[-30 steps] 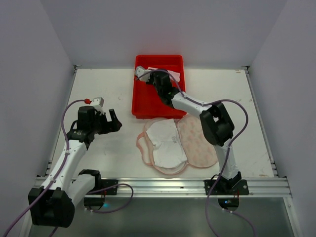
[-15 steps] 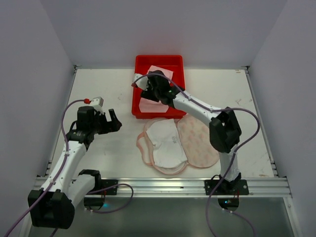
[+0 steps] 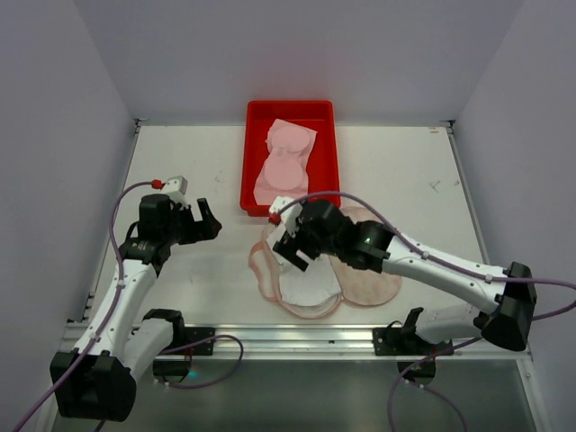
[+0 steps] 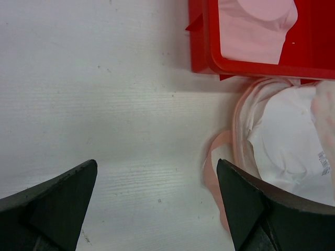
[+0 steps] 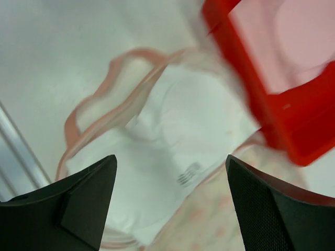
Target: Unzip the laundry bag and remove the bra
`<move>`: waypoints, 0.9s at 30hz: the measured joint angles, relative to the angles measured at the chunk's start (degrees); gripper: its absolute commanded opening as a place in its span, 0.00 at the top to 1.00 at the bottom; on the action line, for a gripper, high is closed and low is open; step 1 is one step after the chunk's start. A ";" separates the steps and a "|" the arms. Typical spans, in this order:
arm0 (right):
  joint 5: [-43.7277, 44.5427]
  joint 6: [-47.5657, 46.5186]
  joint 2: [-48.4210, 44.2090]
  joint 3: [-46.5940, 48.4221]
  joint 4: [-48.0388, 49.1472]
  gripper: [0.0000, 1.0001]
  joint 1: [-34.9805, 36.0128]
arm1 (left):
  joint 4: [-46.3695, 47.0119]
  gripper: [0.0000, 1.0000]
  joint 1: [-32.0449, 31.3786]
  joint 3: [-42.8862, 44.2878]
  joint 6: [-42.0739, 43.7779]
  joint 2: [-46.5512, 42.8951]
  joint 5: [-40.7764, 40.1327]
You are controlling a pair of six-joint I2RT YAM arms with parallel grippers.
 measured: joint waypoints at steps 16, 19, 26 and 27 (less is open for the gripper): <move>2.36 15.54 13.94 -12.68 -3.19 0.18 16.57 | -0.02 0.00 0.00 -0.02 0.00 0.00 0.00; 3.17 16.35 16.85 -12.63 -3.41 0.18 17.40 | -0.02 0.00 0.00 -0.02 0.00 0.00 0.00; 4.59 17.53 18.21 -12.17 -3.23 0.33 18.58 | -0.02 0.00 0.00 -0.02 0.00 0.00 0.00; 4.74 17.59 18.60 -11.89 -3.17 0.52 18.69 | -0.02 0.00 0.00 -0.02 0.00 0.00 0.00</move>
